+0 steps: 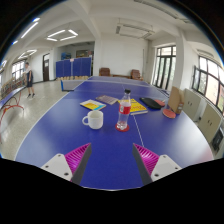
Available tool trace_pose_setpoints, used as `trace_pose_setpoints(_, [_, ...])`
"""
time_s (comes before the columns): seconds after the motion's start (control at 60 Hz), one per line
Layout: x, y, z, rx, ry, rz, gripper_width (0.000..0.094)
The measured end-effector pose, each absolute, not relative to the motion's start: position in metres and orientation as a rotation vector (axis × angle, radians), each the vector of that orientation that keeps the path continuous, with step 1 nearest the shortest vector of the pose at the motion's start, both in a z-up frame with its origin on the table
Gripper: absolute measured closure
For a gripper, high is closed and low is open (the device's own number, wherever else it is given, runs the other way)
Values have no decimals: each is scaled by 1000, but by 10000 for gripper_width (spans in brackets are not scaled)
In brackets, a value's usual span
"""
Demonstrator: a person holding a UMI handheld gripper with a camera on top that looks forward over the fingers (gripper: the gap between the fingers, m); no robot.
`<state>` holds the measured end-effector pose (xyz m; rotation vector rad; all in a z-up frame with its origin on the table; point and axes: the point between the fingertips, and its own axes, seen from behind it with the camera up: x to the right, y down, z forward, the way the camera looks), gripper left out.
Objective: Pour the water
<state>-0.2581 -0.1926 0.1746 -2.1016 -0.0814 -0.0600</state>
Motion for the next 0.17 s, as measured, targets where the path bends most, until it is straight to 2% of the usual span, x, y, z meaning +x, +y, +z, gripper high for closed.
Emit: trace_pose_setpoints(0.167, [-253,-197,182,-2079,-59,-75,87])
